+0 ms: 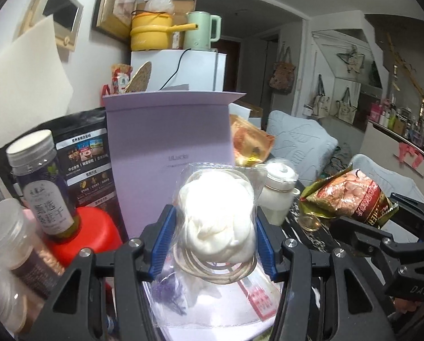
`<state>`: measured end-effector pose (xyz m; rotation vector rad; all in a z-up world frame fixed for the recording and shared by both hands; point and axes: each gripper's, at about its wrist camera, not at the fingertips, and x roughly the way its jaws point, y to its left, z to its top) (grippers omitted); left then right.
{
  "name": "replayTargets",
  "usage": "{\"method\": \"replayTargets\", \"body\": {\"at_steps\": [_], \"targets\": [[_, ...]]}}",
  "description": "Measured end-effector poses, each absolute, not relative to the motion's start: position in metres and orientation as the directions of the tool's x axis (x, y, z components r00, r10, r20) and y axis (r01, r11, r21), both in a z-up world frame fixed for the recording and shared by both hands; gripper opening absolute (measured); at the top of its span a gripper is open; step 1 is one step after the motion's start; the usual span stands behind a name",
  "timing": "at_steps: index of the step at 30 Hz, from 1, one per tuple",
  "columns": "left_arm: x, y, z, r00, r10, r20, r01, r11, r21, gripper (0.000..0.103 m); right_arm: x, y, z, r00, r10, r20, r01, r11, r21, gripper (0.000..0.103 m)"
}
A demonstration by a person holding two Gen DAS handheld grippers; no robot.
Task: Organize soft objects
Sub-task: 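Lift both held bags and carry them over the lavender box, then lower the cotton-pad bag into the box with the left tool while the right tool releases the chip bag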
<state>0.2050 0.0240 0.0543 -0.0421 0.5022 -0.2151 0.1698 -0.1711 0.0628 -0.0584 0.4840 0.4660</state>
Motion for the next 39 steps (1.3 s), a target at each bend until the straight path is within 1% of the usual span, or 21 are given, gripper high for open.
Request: {"method": "replayTargets", "body": {"at_steps": [4,9,14,18,24,33,39], "targets": [[0.224,0.026,0.044,0.847,-0.199,-0.494,0.174,0.980,-0.097,0.053,0.189,-0.167,0.052,0.786,0.405,-0.467,-0.440,0.897,0.036,0.050],[0.242,0.026,0.032,0.833,-0.172,-0.527,0.155,0.985,-0.076,0.053,0.215,-0.165,0.034,0.763,0.424,-0.488,-0.446,0.891,0.078,0.050],[0.256,0.022,0.015,0.802,-0.147,-0.578,0.143,0.988,-0.054,0.053,0.234,-0.161,0.021,0.752,0.426,-0.504,-0.446,0.891,0.086,0.050],[0.264,0.016,0.001,0.770,-0.162,-0.617,0.155,0.986,-0.065,0.053,0.247,-0.156,0.008,0.740,0.387,-0.550,-0.429,0.902,0.057,0.050],[0.276,0.003,-0.021,0.715,-0.173,-0.678,0.177,0.982,-0.064,0.053,0.261,-0.160,-0.010,0.694,0.357,-0.625,-0.405,0.912,0.072,0.050],[0.284,0.002,-0.036,0.672,-0.162,-0.723,0.164,0.984,-0.069,0.053,0.271,-0.159,-0.030,0.629,0.357,-0.691,-0.407,0.908,0.099,0.050],[0.291,0.002,-0.048,0.637,-0.143,-0.757,0.148,0.987,-0.062,0.053,0.275,-0.153,-0.043,0.601,0.350,-0.719,-0.415,0.905,0.094,0.050]]}}
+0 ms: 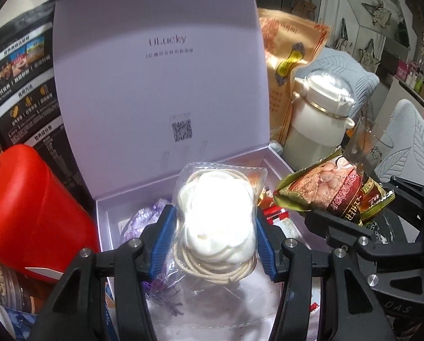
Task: Organize soft objects
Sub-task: 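Lower the cotton-pad bag into the box with the left tool while the right tool releases the chip bag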
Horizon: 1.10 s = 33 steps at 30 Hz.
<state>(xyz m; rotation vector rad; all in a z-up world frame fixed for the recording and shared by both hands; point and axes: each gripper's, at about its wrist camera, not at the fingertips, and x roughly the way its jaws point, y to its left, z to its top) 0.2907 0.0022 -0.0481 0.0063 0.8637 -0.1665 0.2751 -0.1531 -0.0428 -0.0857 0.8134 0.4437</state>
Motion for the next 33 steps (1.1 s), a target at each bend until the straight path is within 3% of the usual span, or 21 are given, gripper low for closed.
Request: {"method": "replayTargets", "body": {"at_steps": [24,29,33], "targets": [[0.326,-0.013,-0.093,0.494,-0.068,-0.867,0.081,0.996,-0.031,0.057,0.295,-0.136,-0.080,0.508,0.300,-0.808,-0.418,0.905,0.073,0.051],[0.330,-0.015,-0.092,0.478,-0.062,-0.876,0.052,0.998,-0.042,0.057,0.293,-0.137,-0.077,0.516,0.303,-0.801,-0.418,0.906,0.073,0.060],[0.330,-0.011,-0.088,0.476,-0.048,-0.878,0.025,0.999,-0.041,0.064,0.289,-0.137,-0.073,0.522,0.302,-0.798,-0.422,0.904,0.066,0.064]]}}
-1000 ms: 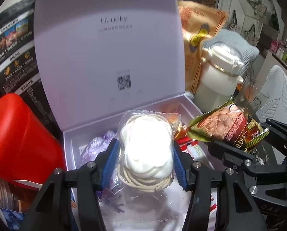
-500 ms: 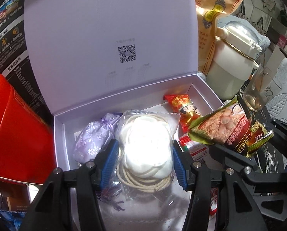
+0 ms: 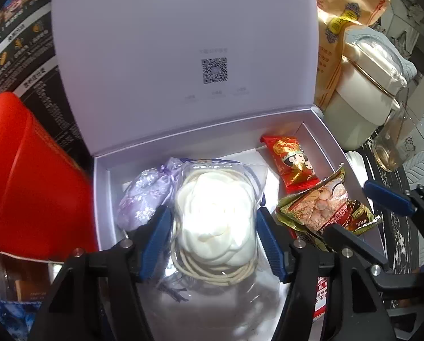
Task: Organize soft objects
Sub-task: 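Lower the cotton-pad bag into the box with the left tool while the right tool releases the chip bag, then withdraw both tools from the box toward the remaining loose snacks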
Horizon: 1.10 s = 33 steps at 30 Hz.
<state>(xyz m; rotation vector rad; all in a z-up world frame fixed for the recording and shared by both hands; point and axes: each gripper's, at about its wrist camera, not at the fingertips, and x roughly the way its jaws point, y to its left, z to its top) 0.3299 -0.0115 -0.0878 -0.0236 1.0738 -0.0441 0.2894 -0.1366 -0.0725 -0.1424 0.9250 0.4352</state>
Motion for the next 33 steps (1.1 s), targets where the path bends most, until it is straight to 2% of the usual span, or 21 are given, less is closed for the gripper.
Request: {"method": "replayTargets", "body": {"at_steps": [2,7,20,33], "targets": [[0.327,-0.012,-0.084,0.487,-0.043,-0.872,0.024,0.999,-0.035,0.067,0.287,-0.138,-0.069,0.540,0.278,-0.794,-0.409,0.912,0.041,0.071],[0.317,-0.013,-0.076,0.522,-0.031,-0.853,0.024,0.999,-0.021,0.077,0.283,-0.144,-0.060,0.566,0.275,-0.777,-0.406,0.913,0.028,0.072],[0.293,-0.004,-0.031,0.646,0.024,-0.763,-0.012,1.000,0.021,0.077,0.271,-0.150,-0.032,0.612,0.297,-0.733,-0.405,0.914,0.032,0.072],[0.240,0.005,0.052,0.747,-0.017,-0.664,0.018,1.000,-0.006,0.077,0.234,-0.158,0.037,0.719,0.303,-0.625,-0.388,0.922,-0.001,0.072]]}}
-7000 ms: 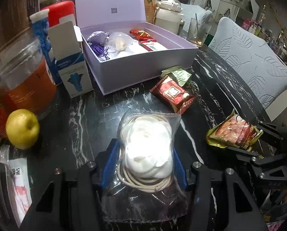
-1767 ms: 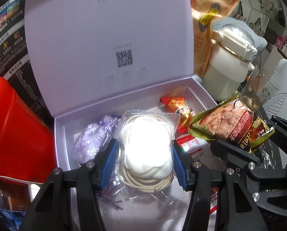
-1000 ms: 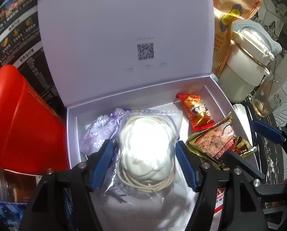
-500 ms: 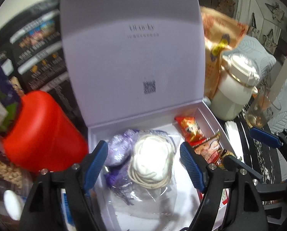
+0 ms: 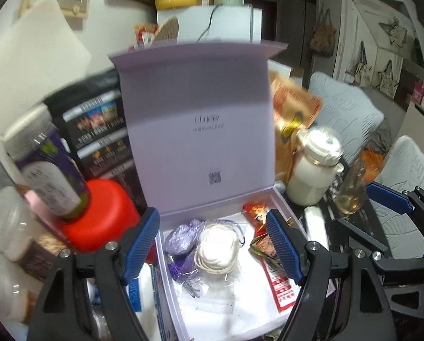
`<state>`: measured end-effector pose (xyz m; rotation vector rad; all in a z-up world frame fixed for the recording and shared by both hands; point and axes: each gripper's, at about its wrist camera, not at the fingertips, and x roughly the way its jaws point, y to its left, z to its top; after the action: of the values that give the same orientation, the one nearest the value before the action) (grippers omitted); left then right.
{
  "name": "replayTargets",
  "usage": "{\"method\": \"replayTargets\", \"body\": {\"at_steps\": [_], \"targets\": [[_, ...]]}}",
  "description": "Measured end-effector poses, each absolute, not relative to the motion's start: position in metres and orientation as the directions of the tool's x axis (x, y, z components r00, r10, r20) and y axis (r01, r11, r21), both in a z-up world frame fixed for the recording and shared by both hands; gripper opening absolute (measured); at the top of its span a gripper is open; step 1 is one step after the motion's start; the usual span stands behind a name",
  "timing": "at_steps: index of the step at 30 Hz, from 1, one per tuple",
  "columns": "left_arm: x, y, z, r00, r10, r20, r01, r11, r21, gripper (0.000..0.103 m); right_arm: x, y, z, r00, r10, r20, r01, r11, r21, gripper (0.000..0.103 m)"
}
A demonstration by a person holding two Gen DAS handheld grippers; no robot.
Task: Organize soft objects
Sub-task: 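Withdraw both tools from the box toward the remaining loose snacks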
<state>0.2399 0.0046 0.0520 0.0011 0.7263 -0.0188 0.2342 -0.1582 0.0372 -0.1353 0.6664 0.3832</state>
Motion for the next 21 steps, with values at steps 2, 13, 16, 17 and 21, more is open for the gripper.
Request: {"method": "replayTargets", "body": {"at_steps": [2,13,16,17,21], "targets": [[0.228,0.004,0.064,0.766,-0.022,-0.643,0.021,1.000,-0.008,0.077,0.225,-0.159,0.048,0.734,0.306,-0.606,-0.388,0.922,-0.005,0.072],[0.162,0.001,0.115,0.840,-0.042,-0.541,0.047,0.999,-0.005,0.077,0.157,-0.162,0.106,0.815,0.320,-0.484,-0.390,0.920,-0.048,0.072],[0.144,0.001,0.123,0.853,-0.047,-0.520,0.053,0.999,-0.002,0.077,0.139,-0.163,0.115,0.826,0.325,-0.461,-0.391,0.919,-0.053,0.072],[0.139,0.001,0.125,0.856,-0.051,-0.514,0.058,0.998,-0.003,0.077,0.133,-0.164,0.118,0.830,0.325,-0.454,-0.389,0.919,-0.054,0.072],[0.114,0.001,0.132,0.872,-0.056,-0.486,0.069,0.998,0.008,0.086,0.110,-0.168,0.126,0.847,0.321,-0.425,-0.375,0.926,-0.048,0.072]]}}
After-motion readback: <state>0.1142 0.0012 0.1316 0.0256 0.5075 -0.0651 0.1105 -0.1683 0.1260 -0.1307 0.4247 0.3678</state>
